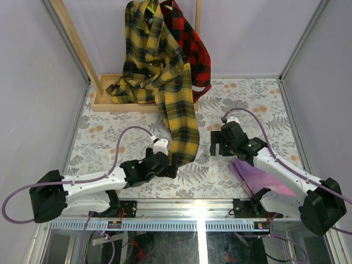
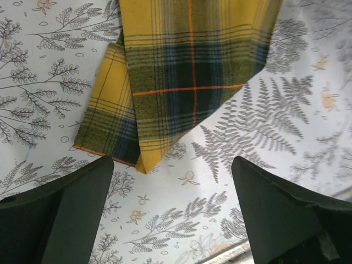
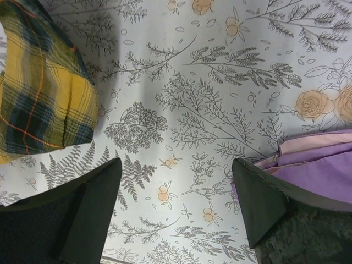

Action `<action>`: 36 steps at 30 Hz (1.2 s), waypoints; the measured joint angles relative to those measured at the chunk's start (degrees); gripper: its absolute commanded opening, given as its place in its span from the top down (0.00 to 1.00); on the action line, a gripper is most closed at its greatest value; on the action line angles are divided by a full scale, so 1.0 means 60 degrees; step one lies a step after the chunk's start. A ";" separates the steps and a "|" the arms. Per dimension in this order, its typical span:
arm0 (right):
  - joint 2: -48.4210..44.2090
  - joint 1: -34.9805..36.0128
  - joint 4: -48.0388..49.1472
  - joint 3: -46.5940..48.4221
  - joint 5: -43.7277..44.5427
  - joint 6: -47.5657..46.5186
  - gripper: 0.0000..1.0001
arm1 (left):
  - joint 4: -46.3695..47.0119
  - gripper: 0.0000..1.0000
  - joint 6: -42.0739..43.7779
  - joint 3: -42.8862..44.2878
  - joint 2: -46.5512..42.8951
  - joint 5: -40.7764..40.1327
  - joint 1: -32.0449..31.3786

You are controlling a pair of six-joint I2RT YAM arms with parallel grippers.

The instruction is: Place the shirt on the hanger

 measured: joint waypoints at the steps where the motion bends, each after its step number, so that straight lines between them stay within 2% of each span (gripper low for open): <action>1: 0.0000 0.0000 0.0000 -0.0047 -0.0069 -0.0004 0.12 | -0.0004 0.11 0.0047 0.0033 0.0229 -0.0157 -0.0106; 5: -0.0022 -0.0025 0.0036 -0.0262 -0.0328 -0.0004 0.12 | -0.0007 0.12 0.0237 0.0259 0.1024 -0.0798 -0.0335; 9: -0.0146 -0.0025 0.0157 -0.0433 -0.0535 0.0000 0.13 | 0.0080 0.22 0.0470 0.0441 0.1606 -0.1122 -0.0368; 11: -0.0175 -0.0029 0.0200 -0.0481 -0.0586 0.0000 0.13 | 0.0171 0.26 0.0586 0.0477 0.1891 -0.1115 -0.0372; 28: -0.0175 -0.0033 0.0408 -0.0648 -0.1016 0.0004 0.14 | 0.0831 0.36 0.0251 0.0474 0.3286 -0.0794 -0.0372; 30: -0.0175 -0.0033 0.0426 -0.0648 -0.1107 0.0007 0.15 | 0.0860 0.41 0.0149 0.0474 0.3293 -0.0860 -0.0372; 33: -0.0175 -0.0033 0.0430 -0.0648 -0.1217 0.0040 0.15 | 0.0867 0.61 -0.0015 0.0466 0.3315 -0.0962 -0.0368; 36: -0.0175 -0.0033 0.0437 -0.0648 -0.1242 0.0069 0.15 | 0.0874 0.76 -0.0233 0.0441 0.3311 -0.1045 -0.0368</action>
